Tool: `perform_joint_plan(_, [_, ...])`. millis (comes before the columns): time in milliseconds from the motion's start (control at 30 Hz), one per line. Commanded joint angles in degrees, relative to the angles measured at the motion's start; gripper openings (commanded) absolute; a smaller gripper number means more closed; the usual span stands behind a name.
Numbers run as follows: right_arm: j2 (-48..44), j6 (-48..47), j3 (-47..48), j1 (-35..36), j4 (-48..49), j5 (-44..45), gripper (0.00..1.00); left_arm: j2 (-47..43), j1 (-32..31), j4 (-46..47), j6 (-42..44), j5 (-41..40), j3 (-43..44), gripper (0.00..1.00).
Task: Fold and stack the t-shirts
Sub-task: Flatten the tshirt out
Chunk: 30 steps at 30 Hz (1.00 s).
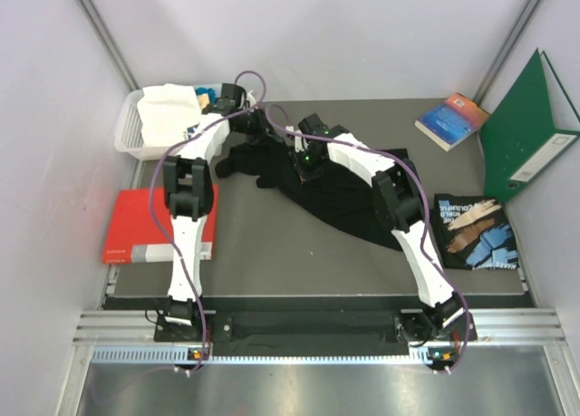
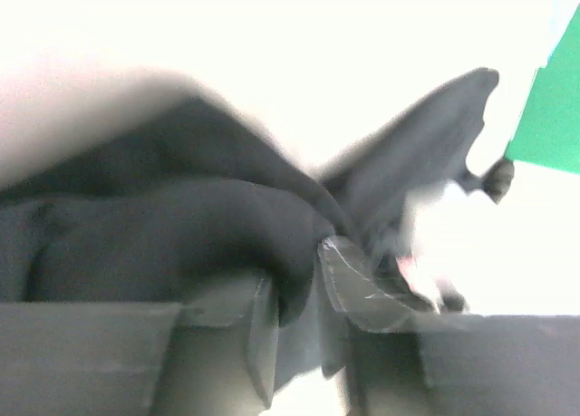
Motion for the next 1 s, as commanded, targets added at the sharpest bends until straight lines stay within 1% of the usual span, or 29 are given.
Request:
perform_joint_plan(0, [3.8,-3.3,-1.2,-1.3,-6.5,9.5,0.02,8.5,0.4,-0.2,-6.8,4.1,11.3,0.99])
perform_joint_plan(100, [3.6,-3.5,-1.3,-1.3,-6.6,9.8,0.02,4.0,1.0,0.5,-4.3,3.6,5.7,0.99])
perform_joint_plan(133, [3.5,-3.5,-1.6,-1.4,-6.6,9.8,0.02,-1.3,1.1,1.5,-1.6,2.5,-0.4,0.99])
perform_joint_plan(200, [3.3,-3.4,-2.1,-1.3,-6.0,9.7,0.02,-7.2,1.1,3.2,1.2,-0.3,-8.0,0.99])
perform_joint_plan(233, [3.3,-3.3,-2.6,-1.3,-6.0,9.5,0.02,-12.6,1.1,4.2,1.8,-1.3,-14.7,0.99])
perform_joint_plan(400, [3.4,-3.1,-3.2,-1.3,-5.6,9.0,0.01,-26.1,0.8,3.8,6.3,-11.1,-28.7,0.99])
perform_joint_plan(467, [3.4,-3.2,-3.5,-1.3,-5.6,8.9,0.01,-29.0,0.4,3.8,7.8,-12.7,-33.7,0.99])
perform_joint_plan(500, [3.3,-3.2,-3.5,-1.3,-5.6,9.1,0.02,-31.0,0.1,3.8,10.0,-13.6,-35.2,0.99])
perform_joint_plan(600, [3.4,-3.4,-4.2,-1.3,-5.3,8.9,0.02,-31.5,-1.9,-0.5,15.3,-17.5,-38.2,0.99])
perform_joint_plan(633, [3.3,-3.4,-4.2,-1.3,-5.4,8.8,0.02,-31.4,-2.3,-1.6,16.0,-20.9,-38.7,0.99])
perform_joint_plan(700, [3.4,-3.5,-4.2,-1.3,-5.4,8.8,0.02,-30.9,-3.0,-0.9,16.8,-22.9,-41.8,0.97])
perform_joint_plan(733, [3.3,-3.6,-4.2,-1.3,-5.4,8.8,0.02,-30.7,-3.2,-0.3,16.8,-24.0,-42.7,0.94])
perform_joint_plan(800, [3.3,-4.1,-4.3,-1.4,-5.7,9.0,0.02,-30.2,-3.2,2.1,16.4,-24.7,-45.2,0.92])
perform_joint_plan(967, [3.1,-4.3,-4.4,-1.4,-5.9,9.1,0.02,-27.5,-3.3,4.6,16.0,-26.6,-46.3,0.91])
